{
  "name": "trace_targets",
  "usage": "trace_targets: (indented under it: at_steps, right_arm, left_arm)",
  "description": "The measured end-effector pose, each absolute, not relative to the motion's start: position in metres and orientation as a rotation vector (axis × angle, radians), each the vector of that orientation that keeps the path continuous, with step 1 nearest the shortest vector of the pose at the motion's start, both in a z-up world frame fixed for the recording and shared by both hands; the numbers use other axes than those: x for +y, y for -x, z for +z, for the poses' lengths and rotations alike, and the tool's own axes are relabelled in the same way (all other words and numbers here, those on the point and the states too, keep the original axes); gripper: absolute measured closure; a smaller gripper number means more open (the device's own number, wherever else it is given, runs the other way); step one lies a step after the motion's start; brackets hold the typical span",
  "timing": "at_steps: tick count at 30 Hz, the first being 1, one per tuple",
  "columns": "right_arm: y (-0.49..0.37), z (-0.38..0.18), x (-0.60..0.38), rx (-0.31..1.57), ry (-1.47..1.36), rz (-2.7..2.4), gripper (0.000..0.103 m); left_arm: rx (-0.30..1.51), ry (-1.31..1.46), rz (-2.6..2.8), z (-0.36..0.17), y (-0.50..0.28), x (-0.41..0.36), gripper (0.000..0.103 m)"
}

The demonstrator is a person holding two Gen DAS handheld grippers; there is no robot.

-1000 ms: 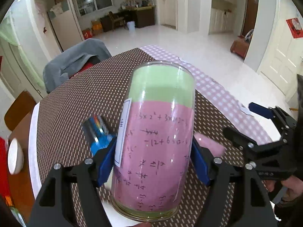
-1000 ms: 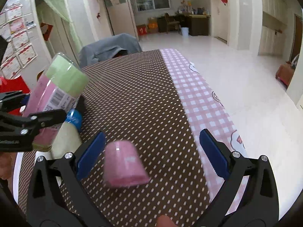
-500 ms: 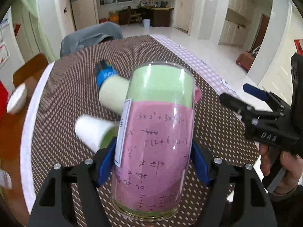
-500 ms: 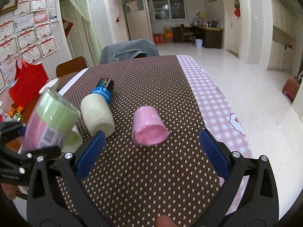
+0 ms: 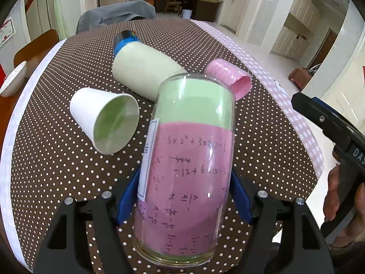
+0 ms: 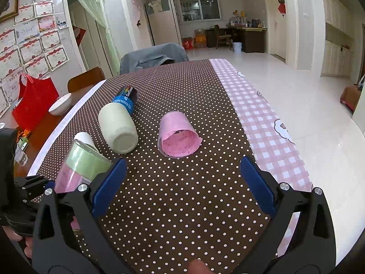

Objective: Flip cup upside down
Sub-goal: 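Carry the jar with the left gripper and lower it to the table, then open the left gripper, leaving the jar on its side, and withdraw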

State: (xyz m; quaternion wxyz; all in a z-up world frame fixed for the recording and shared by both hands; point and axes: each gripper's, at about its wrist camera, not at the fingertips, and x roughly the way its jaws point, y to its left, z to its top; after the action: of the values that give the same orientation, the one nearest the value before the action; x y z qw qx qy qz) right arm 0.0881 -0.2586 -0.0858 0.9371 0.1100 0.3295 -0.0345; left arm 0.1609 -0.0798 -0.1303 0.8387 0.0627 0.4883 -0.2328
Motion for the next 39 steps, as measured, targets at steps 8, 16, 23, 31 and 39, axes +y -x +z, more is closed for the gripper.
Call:
trace_targets:
  at_steps: [8,16,23,31,39]
  right_arm:
    - [-0.087,-0.089,-0.255,0.685,-0.224,-0.066,0.005]
    - [-0.086,-0.084,-0.249,0.684,-0.22,-0.047,0.005]
    - [-0.085,-0.076,-0.237,0.677,-0.206,-0.039,0.005]
    - [-0.084,-0.064,-0.222,0.663,-0.176,-0.021,0.005]
    - [-0.083,-0.055,-0.203,0.651,-0.138,0.0,0.005]
  left_arm:
    - [1.022,-0.16,-0.469,-0.134,-0.159,-0.086,0.023]
    - [0.953,-0.124,-0.456,-0.113,-0.147,-0.072,0.023]
    - [0.882,-0.105,-0.412,-0.094,-0.133,-0.057,0.021]
    - [0.809,-0.053,-0.364,-0.072,-0.12,-0.034,0.021]
    - [0.732,-0.018,-0.304,-0.055,-0.107,-0.01,0.021]
